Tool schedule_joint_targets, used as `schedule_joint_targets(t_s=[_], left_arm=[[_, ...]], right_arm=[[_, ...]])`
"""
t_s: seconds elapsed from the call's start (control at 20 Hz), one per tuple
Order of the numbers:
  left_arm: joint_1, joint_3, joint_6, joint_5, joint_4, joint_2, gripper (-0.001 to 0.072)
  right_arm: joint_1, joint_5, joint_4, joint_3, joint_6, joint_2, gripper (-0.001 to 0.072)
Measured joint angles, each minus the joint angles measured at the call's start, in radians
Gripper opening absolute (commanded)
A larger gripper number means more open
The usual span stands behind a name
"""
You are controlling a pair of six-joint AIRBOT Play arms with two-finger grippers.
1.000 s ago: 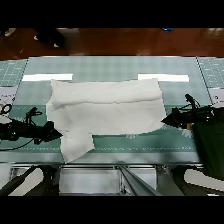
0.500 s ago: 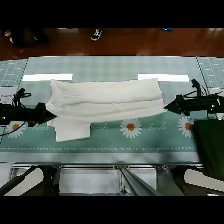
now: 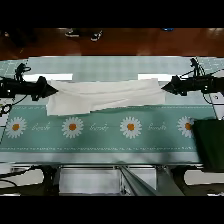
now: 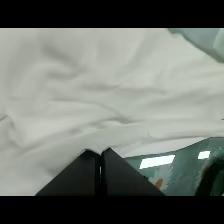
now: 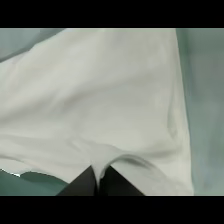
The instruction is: Fold the shirts.
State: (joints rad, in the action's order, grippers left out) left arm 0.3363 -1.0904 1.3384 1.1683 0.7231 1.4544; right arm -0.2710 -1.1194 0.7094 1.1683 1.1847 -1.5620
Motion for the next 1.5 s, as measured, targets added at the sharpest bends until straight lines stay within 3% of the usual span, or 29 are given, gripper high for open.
schedule_joint_targets(t_s=[0.65, 1.35, 1.4, 1.45, 1.5], left_arm=[[-0.055, -0.380, 0.054, -0.026, -0.006, 0.333, 0.0017], [-0.044, -0.426, 0.048, -0.042, -0.008, 0.394, 0.0018], [-0.048, -0.426, 0.046, -0.044, -0.007, 0.399, 0.0109], [-0.055, -0.426, 0.045, -0.044, -0.006, 0.404, 0.0338], [-0.061, -0.426, 0.046, -0.047, -0.006, 0.408, 0.0508]], right_arm=[[0.050, 0.019, -0.024, 0.176, 0.025, -0.192, 0.0021], [0.053, 0.128, -0.063, 0.220, 0.027, -0.224, 0.0021], [0.056, 0.135, -0.075, 0.220, 0.026, -0.237, 0.0030], [0.058, 0.148, -0.090, 0.221, 0.026, -0.250, 0.0218], [0.061, 0.161, -0.105, 0.221, 0.026, -0.261, 0.0419]])
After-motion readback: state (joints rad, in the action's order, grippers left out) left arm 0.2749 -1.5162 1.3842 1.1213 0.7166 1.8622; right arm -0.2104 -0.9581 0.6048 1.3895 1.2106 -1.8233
